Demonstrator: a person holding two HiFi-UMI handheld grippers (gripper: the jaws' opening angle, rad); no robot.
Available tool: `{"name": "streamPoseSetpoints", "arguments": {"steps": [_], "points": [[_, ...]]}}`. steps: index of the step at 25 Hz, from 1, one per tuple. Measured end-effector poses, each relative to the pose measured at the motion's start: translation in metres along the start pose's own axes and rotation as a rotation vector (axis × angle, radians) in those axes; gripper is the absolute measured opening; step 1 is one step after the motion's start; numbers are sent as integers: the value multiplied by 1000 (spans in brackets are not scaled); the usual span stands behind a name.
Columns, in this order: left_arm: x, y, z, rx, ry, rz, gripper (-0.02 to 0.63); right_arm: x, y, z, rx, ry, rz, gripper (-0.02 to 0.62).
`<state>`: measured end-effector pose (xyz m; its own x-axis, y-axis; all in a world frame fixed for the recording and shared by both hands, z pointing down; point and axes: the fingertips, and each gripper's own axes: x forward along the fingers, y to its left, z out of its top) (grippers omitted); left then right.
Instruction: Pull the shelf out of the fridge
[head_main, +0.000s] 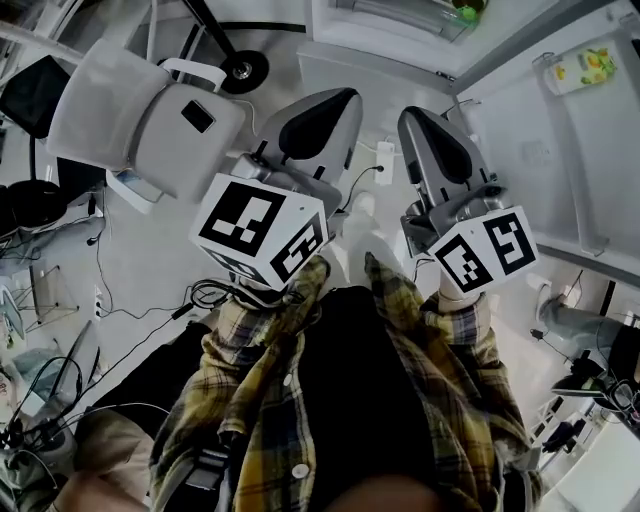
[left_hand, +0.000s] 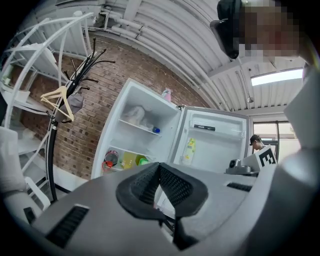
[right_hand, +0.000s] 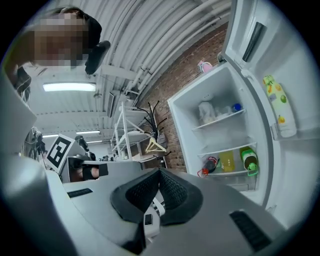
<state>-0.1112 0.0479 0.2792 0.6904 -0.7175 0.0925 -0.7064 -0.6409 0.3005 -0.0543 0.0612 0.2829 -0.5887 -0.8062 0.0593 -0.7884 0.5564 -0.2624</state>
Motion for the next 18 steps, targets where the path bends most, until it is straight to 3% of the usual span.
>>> {"name": "streamPoseSetpoints", "arguments": {"steps": [5,18], "points": [[17,9,4,5,-1,8,3,13,-17,1,19,2,8,17],[113,17,31,26,-63,44,3,52,-79,35,-9,-12,140,17]]}}
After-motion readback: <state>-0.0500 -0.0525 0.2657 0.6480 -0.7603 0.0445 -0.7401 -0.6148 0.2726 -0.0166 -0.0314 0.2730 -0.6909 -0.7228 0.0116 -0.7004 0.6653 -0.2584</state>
